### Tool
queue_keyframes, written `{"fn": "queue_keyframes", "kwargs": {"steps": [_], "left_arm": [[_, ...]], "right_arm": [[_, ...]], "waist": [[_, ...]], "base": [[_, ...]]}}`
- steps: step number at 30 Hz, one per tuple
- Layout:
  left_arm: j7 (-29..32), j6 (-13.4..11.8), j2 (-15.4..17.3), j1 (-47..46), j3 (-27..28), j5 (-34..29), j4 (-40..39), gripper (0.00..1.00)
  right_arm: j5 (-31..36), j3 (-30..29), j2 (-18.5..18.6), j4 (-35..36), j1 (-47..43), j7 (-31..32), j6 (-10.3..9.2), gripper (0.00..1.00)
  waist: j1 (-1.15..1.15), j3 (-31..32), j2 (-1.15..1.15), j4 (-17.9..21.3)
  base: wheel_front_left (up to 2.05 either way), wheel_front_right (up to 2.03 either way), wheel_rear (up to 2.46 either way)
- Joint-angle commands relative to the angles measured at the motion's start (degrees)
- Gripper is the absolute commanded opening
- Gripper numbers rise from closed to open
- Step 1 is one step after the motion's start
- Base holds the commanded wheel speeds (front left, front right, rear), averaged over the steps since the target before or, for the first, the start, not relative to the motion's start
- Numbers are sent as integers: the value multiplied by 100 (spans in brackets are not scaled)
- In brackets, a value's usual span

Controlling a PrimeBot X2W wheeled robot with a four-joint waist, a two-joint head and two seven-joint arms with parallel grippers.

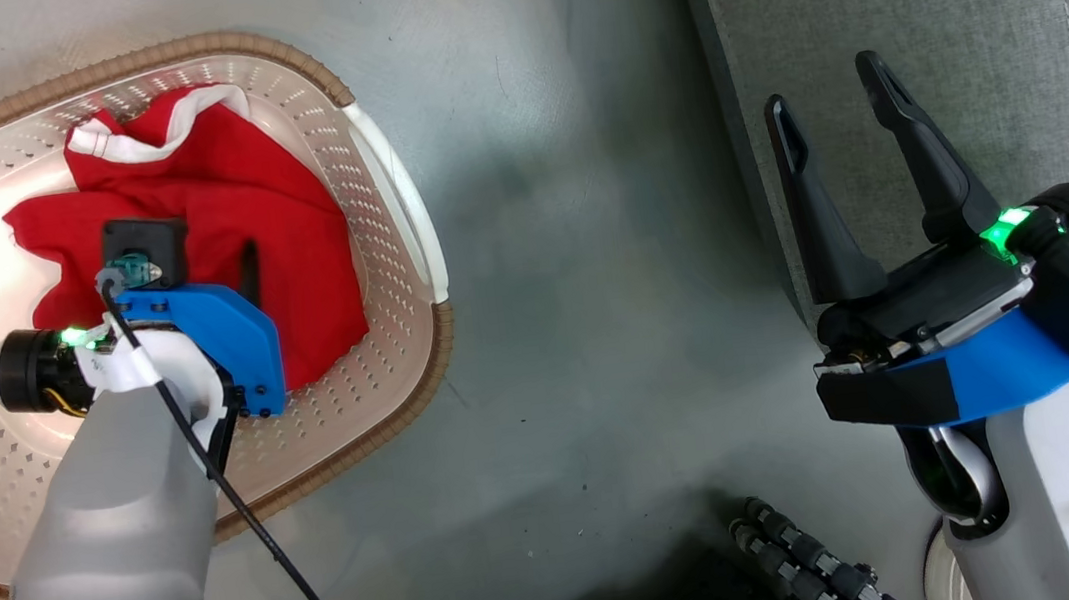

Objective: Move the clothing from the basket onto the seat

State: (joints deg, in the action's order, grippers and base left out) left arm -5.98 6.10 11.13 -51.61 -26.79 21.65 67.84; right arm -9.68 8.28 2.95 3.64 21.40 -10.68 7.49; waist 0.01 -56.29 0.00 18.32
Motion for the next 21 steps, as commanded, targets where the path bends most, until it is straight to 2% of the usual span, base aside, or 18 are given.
{"fn": "queue_keyframes", "kwargs": {"steps": [1,17,20,21], "left_arm": [[31,24,-22,-120,-36,6,53,0],[-142,105,-4,-280,-183,115,323,0],[-322,102,21,-189,-166,154,329,0],[-478,113,-91,-14,-211,182,322,0]], "right_arm": [[-27,-13,-10,51,-27,-2,1,100],[-126,156,-10,-119,206,-110,1,100],[-207,305,-8,-305,330,-185,1,100],[-216,321,-6,-496,377,-248,1,100]], "waist": [[-1,12,0,19],[-1,142,0,142],[-1,341,0,202],[-1,679,0,128]], "base": [[0,0,0],[0,0,0],[0,0,0],[0,0,0]]}}
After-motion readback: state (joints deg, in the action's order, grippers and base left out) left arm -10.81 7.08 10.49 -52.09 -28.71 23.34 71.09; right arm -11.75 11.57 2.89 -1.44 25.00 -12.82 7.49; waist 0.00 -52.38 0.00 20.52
